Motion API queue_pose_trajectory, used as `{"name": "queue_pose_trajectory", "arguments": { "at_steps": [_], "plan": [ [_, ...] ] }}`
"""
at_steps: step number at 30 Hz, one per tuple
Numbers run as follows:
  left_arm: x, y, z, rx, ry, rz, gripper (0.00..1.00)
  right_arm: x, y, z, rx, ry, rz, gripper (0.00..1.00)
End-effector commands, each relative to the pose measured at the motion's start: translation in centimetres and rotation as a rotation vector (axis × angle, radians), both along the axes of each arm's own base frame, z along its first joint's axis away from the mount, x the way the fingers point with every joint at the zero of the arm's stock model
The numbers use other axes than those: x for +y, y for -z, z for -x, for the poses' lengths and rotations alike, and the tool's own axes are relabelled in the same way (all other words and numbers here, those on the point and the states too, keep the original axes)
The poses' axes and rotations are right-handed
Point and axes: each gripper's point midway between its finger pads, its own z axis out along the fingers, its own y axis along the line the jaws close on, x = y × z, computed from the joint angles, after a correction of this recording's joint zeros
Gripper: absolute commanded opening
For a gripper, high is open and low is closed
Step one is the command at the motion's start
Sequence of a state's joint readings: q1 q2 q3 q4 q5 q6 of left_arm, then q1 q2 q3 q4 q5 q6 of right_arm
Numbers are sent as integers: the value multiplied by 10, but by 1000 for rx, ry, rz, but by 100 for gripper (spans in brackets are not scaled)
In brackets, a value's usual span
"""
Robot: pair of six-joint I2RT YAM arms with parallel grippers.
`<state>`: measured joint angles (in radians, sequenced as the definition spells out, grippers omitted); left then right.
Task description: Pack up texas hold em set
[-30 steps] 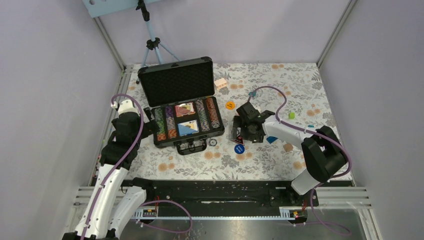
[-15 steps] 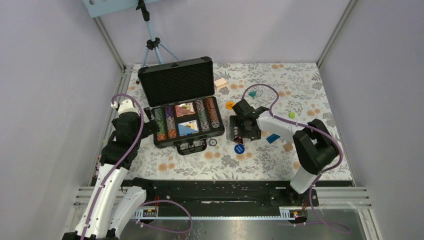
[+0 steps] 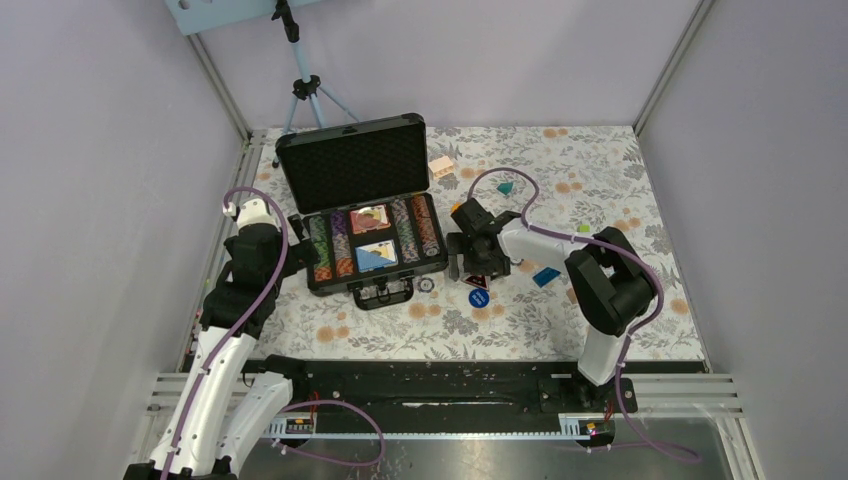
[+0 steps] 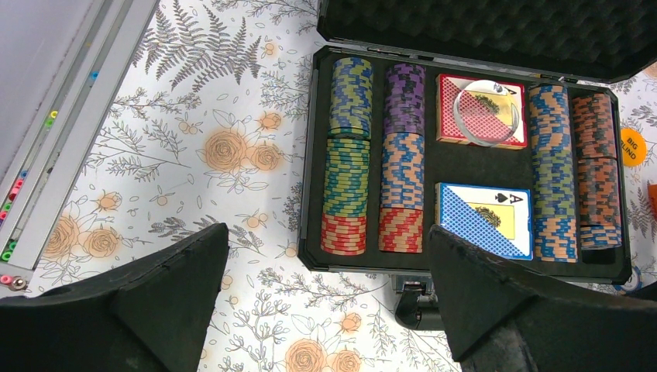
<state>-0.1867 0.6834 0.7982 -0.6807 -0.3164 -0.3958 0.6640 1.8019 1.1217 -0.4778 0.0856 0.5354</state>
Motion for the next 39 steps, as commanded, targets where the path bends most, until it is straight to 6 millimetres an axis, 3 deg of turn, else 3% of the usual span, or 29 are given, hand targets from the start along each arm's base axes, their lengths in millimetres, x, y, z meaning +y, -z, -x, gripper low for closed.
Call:
{"name": "queue_pose_trajectory", "arguments": {
  "at_steps": [1, 13, 39],
  "plan": [
    [-1, -18, -6, -60, 1, 5, 99, 10, -2, 0, 1, -30, 32, 97],
    [-2, -18, -6, -62, 3, 6, 99, -4, 8, 17, 40, 0, 166, 89],
    [-7, -22, -2, -74, 23, 34, 99, 1, 21, 5, 25, 102, 172, 83]
  ]
}}
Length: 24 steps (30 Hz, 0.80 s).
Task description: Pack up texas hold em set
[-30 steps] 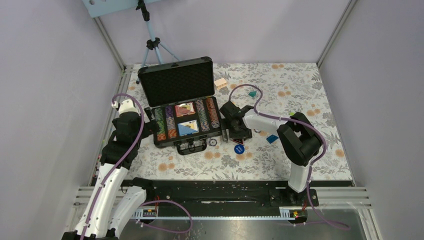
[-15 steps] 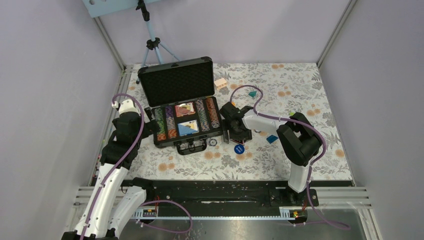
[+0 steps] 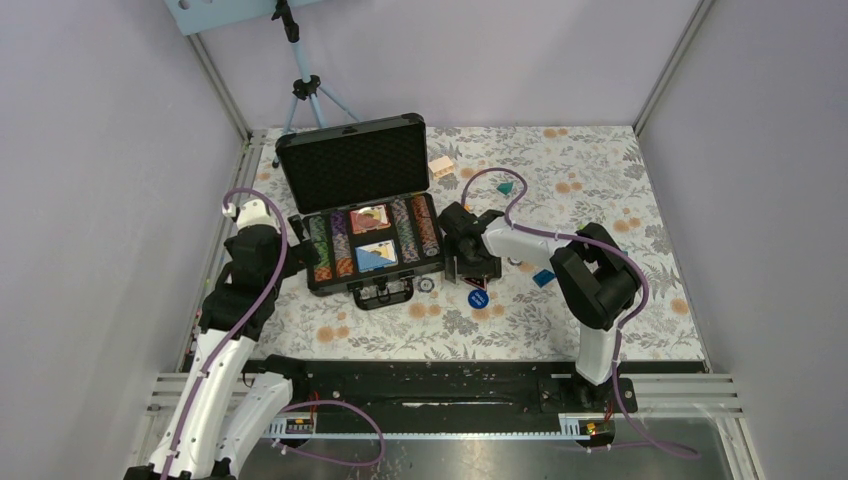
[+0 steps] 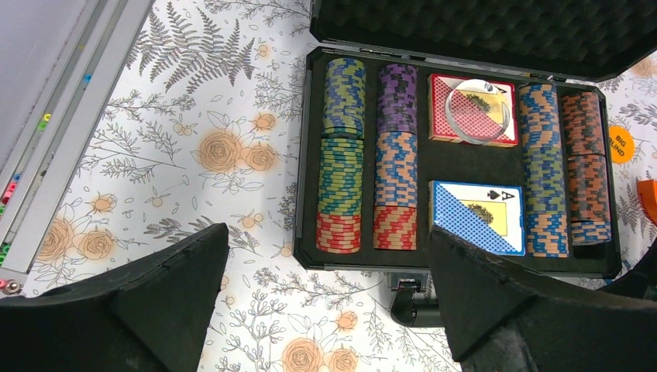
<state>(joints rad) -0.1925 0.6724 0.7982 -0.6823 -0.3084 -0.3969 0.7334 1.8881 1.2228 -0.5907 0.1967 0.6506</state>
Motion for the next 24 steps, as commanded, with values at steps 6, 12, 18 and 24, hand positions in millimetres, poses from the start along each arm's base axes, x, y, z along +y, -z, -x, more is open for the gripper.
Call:
{"name": "queue_pose_trajectory", "arguments": {
  "at_steps": [6, 12, 18, 24],
  "plan": [
    [-5, -21, -5, -61, 10, 28, 99, -13, 20, 6, 22, 28, 81, 79],
    [-6, -24, -11, -64, 13, 29, 99, -17, 24, 7, 24, 47, 98, 86],
    [-8, -20, -14, -55, 18, 28, 99, -15, 27, 6, 22, 97, 92, 86],
    [-8, -19, -14, -55, 20, 28, 99, -16, 29, 5, 25, 105, 97, 80]
  ]
}}
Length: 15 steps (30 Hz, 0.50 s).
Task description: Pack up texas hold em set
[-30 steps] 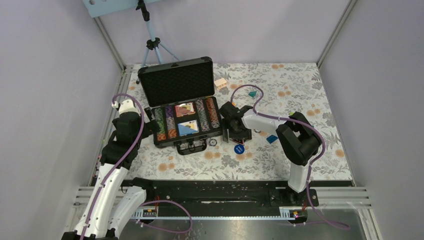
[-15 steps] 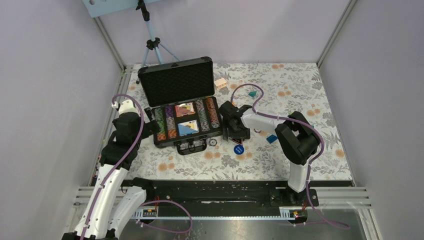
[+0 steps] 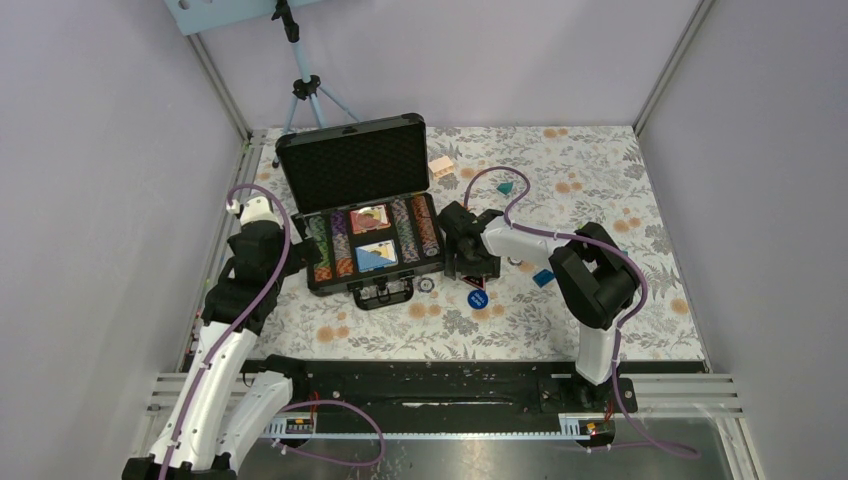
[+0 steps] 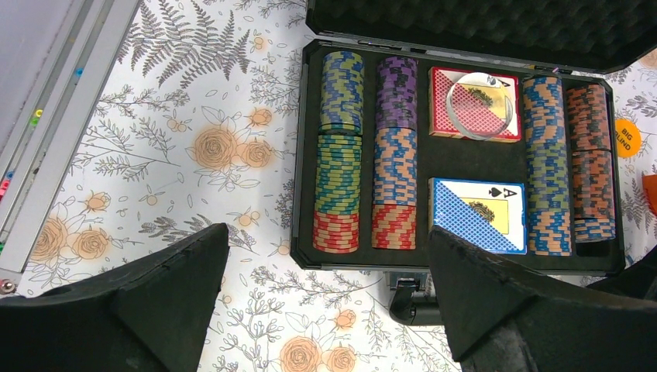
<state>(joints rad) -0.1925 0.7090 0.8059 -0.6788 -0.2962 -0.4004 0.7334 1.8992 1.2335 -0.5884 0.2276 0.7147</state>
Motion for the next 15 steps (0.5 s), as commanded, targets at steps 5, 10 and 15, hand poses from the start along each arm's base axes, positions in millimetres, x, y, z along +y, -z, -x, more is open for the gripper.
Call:
{"name": "queue_pose_trajectory", "arguments": {
  "at_steps": [5, 10, 15],
  "plan": [
    [-4, -24, -9, -85, 9, 23, 99, -17, 29, 12, 50, 37, 95, 76],
    [-4, -25, -9, -87, 10, 25, 99, -18, 30, 14, 55, 34, 98, 71],
    [-4, -25, -9, -88, 9, 26, 99, -19, 31, 14, 57, 34, 100, 69]
  ]
}}
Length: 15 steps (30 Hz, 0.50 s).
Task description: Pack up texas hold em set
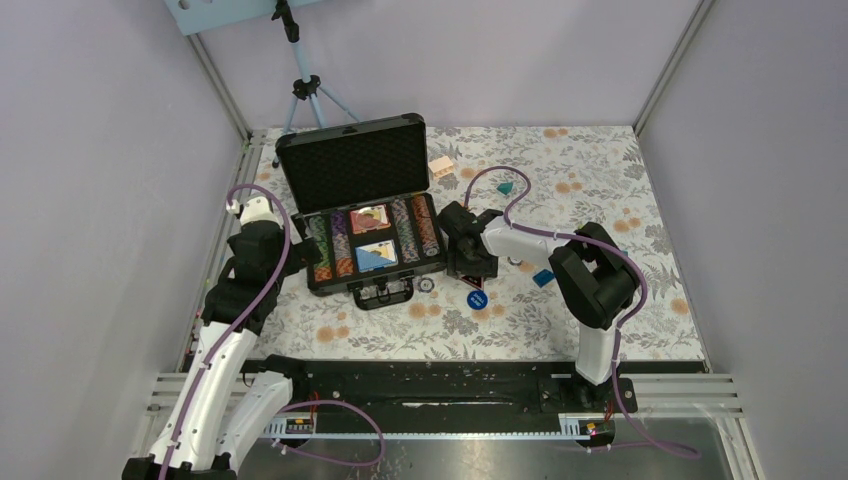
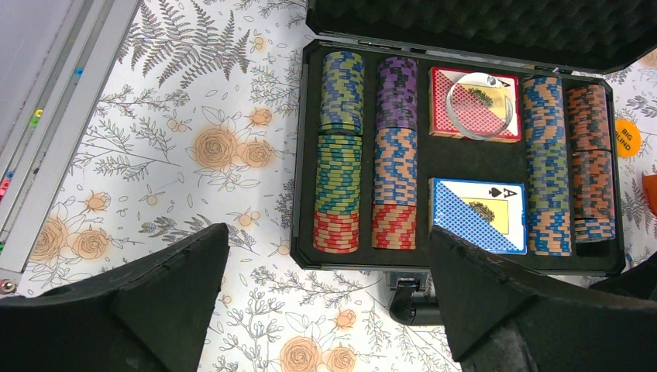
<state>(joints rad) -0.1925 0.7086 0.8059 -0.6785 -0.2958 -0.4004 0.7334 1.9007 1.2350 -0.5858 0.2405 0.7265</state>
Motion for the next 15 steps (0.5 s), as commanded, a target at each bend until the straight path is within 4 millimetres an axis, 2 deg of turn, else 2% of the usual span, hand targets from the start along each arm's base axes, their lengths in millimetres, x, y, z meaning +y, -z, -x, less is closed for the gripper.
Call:
{"name": "queue_pose_trajectory", "arguments": {
  "at_steps": [1, 7, 15],
  "plan": [
    [-4, -25, -9, -87, 9, 25, 99, -19, 30, 17, 69, 19, 96, 69],
    [-4, -24, -9, -87, 9, 23, 99, -20, 19, 14, 38, 18, 87, 66],
    [-4, -25, -8, -90, 6, 23, 99, -23, -26, 0, -43, -2, 101, 67]
  ]
}}
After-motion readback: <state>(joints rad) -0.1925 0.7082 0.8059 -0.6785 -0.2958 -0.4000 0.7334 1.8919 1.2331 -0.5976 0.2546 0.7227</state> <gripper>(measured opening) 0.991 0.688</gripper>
